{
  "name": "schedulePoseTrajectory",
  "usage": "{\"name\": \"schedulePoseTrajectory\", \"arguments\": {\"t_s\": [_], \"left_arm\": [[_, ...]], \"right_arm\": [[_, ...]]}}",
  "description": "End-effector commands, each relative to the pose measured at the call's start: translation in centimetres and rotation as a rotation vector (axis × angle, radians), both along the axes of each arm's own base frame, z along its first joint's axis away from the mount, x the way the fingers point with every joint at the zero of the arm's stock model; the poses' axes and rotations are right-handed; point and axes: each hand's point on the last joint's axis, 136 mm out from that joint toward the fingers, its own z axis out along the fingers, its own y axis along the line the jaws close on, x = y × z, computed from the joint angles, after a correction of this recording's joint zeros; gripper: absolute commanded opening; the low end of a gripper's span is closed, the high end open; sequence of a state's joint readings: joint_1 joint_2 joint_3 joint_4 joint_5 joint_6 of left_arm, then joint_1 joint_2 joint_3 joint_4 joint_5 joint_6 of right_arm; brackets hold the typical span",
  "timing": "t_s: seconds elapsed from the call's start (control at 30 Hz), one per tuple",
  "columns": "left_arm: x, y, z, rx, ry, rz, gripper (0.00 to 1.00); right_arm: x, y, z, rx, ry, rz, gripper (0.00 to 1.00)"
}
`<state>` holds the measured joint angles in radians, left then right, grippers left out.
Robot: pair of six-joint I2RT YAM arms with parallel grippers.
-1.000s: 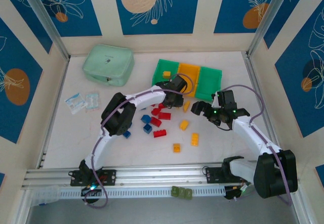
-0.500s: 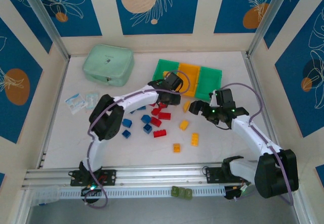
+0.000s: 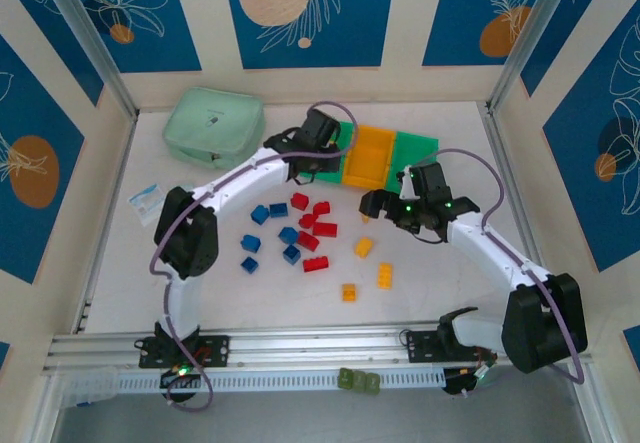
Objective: Sort the legos into containers by color
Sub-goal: Place the lego in the container.
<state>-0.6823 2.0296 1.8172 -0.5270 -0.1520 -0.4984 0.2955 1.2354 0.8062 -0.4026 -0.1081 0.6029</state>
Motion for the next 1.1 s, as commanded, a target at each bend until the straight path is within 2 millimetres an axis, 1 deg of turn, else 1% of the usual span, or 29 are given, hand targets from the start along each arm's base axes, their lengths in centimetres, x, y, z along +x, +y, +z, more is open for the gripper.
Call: {"name": "schedulePoseTrajectory", "arguments": {"t_s": [0.0, 0.2, 0.27, 0.3, 0.33, 0.4, 0.47, 0.63, 0.67, 0.73, 0.8, 0.9, 1.07], "left_arm": [[2.8, 0.8, -1.0, 0.042, -0.032, 0.023, 0.09], [6.9, 1.2, -2.8, 0.114, -0.065, 0.06, 0.09], [7.8, 1.3, -3.2, 0.15, -0.084, 0.062, 0.1], [8.1, 1.4, -3.4, 0.166, -0.089, 0.06, 0.12], [8.4, 1.4, -3.5, 0.176, -0.094, 0.055, 0.16], [8.5, 1.2, -3.6, 0.192, -0.099, 0.036, 0.31], [8.5, 1.5, -3.1, 0.2, -0.103, 0.044, 0.34], [7.7, 1.4, -0.8, 0.153, -0.114, 0.029, 0.4], [7.6, 1.3, -0.6, 0.146, -0.115, 0.023, 0.42], [7.1, 1.5, -0.1, 0.141, -0.098, 0.025, 0.42], [6.3, 1.1, 0.2, 0.111, -0.07, 0.008, 0.43], [4.5, 0.0, 0.6, 0.036, -0.018, -0.036, 0.47], [0.5, -2.0, 0.1, -0.039, 0.067, -0.11, 0.51]], "right_arm": [[1.1, 0.4, 0.9, 0.001, -0.029, 0.002, 0.99], [1.9, 0.8, 1.1, 0.016, -0.021, 0.002, 0.99], [2.1, 0.9, 1.3, 0.015, -0.024, 0.003, 0.99], [2.2, 0.9, 1.3, 0.012, -0.024, 0.004, 0.99], [2.3, 0.9, 1.3, 0.012, -0.024, 0.004, 0.99], [2.4, 1.0, 1.4, 0.012, -0.023, 0.005, 0.99], [2.5, 1.0, 1.4, 0.013, -0.022, 0.002, 0.99], [2.5, 0.9, 1.7, 0.018, -0.031, -0.004, 0.99], [2.6, 0.8, 1.7, 0.017, -0.032, -0.006, 0.99], [2.6, 0.6, 1.8, 0.027, -0.024, -0.01, 0.99], [2.4, 0.4, 1.9, 0.035, -0.019, -0.015, 0.99], [2.0, -0.3, 1.7, 0.026, -0.019, -0.035, 0.99], [0.8, -1.6, 1.0, 0.022, -0.001, -0.064, 0.99]]}}
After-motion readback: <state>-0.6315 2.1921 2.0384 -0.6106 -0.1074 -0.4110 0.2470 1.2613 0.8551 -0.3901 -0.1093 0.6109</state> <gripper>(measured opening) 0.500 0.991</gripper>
